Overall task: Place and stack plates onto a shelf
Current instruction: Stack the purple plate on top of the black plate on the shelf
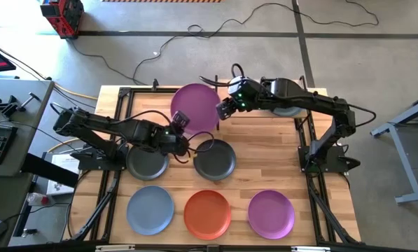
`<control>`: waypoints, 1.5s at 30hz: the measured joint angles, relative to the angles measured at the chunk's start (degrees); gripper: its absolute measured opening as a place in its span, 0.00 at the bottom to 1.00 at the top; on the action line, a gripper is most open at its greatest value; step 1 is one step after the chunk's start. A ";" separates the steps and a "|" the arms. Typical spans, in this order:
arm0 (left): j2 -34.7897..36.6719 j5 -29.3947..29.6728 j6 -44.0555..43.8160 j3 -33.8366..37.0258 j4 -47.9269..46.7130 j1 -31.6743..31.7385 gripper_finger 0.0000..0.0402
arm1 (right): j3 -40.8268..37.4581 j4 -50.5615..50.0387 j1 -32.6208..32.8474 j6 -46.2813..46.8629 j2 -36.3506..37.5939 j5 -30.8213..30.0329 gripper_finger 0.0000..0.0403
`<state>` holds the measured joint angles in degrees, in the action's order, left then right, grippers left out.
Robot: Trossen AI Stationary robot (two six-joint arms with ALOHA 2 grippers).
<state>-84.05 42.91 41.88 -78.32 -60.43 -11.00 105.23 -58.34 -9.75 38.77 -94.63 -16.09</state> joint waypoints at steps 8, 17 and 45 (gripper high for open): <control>0.00 1.97 3.37 0.00 1.35 0.00 0.00 | 0.00 -0.01 1.61 1.50 -0.14 -0.46 0.41; 0.00 2.69 5.27 0.00 5.40 -1.16 0.00 | 0.00 -0.65 1.30 2.82 -0.83 -3.35 0.41; 0.00 -0.61 -1.37 0.00 7.26 -0.87 0.06 | 0.00 -0.53 1.15 4.32 -1.05 -1.72 0.00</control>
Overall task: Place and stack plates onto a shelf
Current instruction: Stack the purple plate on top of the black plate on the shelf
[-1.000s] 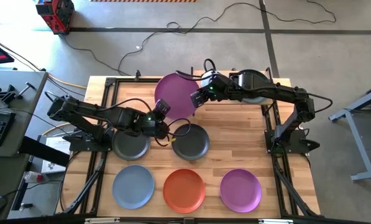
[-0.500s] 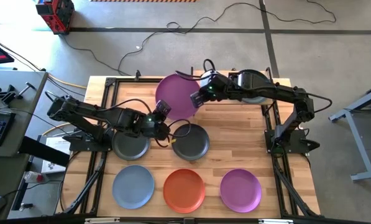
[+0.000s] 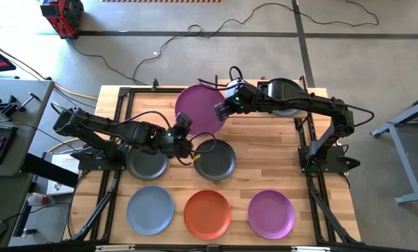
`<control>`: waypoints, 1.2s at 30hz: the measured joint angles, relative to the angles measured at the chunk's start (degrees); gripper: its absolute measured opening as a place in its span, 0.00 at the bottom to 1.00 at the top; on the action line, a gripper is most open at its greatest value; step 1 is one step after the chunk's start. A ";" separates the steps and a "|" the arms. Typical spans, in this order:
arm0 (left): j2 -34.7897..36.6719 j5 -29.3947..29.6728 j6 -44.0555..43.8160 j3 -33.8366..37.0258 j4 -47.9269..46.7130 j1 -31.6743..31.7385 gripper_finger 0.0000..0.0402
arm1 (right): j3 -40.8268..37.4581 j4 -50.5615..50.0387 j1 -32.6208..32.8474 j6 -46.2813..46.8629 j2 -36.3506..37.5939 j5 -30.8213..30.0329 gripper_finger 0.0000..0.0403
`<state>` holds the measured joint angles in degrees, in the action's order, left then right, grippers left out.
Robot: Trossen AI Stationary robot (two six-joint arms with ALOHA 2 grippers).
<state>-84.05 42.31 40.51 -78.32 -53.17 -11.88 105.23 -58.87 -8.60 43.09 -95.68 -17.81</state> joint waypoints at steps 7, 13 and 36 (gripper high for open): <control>0.00 -2.33 -6.53 0.00 0.00 0.90 0.12 | 0.00 0.02 0.02 0.44 0.00 0.09 0.00; -0.02 -5.89 -12.78 0.00 0.02 1.88 0.24 | 0.00 -0.05 0.02 0.59 0.00 0.25 0.00; 0.11 -6.03 -21.00 -1.77 2.14 -2.20 0.32 | 0.00 -6.34 -1.28 1.95 0.00 -1.26 0.00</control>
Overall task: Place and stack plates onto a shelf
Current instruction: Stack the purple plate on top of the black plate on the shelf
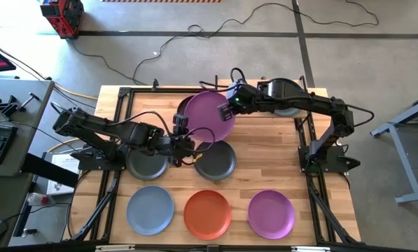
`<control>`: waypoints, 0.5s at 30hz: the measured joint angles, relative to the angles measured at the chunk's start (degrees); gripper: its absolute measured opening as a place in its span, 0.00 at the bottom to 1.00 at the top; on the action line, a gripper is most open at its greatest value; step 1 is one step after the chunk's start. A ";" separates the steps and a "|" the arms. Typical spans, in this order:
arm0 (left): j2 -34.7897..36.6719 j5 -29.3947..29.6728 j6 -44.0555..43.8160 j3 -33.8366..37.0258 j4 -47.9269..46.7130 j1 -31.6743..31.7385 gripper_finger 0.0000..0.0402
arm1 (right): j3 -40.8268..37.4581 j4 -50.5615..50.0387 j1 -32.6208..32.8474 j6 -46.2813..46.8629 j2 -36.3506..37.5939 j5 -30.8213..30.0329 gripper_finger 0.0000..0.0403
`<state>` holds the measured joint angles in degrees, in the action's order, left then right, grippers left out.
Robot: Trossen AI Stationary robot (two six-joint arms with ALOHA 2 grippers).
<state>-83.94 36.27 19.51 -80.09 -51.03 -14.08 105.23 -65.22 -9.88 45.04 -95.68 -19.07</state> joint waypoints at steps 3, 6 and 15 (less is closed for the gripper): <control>0.00 0.00 -0.11 0.00 -0.02 -0.41 0.32 | 0.00 -1.28 -0.64 -0.04 0.02 0.00 0.00; 0.00 0.22 -1.81 0.00 -0.06 -0.71 0.32 | 0.00 -3.47 -1.25 -0.45 0.58 0.53 0.00; 0.07 0.28 -7.06 0.00 -0.15 0.34 0.32 | 0.00 -12.88 -2.91 -1.61 6.95 0.83 0.00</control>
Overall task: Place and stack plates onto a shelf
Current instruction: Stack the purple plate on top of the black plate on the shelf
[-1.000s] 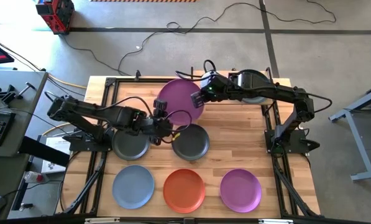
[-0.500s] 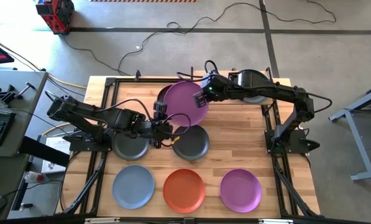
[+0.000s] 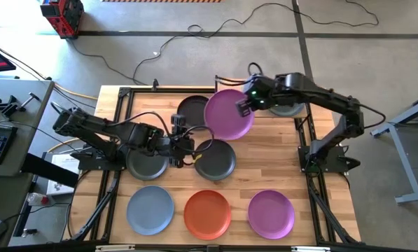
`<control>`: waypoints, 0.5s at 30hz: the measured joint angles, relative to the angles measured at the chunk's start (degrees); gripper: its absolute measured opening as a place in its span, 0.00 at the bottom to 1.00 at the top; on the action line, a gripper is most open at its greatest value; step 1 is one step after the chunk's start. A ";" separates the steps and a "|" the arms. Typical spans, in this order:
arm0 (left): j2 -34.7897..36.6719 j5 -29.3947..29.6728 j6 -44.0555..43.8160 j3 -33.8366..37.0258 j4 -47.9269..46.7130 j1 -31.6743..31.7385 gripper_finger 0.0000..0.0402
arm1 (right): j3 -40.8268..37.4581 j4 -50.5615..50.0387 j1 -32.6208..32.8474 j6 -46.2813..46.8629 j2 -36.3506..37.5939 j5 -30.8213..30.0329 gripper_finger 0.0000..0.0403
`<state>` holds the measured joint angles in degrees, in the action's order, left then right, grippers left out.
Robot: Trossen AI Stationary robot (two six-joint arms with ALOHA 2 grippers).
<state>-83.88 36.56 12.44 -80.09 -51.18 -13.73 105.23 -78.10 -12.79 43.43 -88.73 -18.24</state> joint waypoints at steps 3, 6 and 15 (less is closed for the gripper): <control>0.00 0.04 -0.42 -0.02 0.00 1.11 0.32 | 0.02 -1.81 -0.76 -0.99 2.79 -0.32 0.00; 0.00 0.09 -0.90 -0.04 0.01 2.51 0.32 | -0.14 -3.72 -2.21 -2.37 5.52 -0.50 0.00; 0.00 0.09 -4.37 -0.04 0.02 7.67 0.32 | -18.61 -0.05 -9.81 -1.06 21.61 1.47 0.00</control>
<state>-83.88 36.64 8.08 -80.14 -51.16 -6.06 86.62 -78.15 -22.59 42.37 -67.11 -16.77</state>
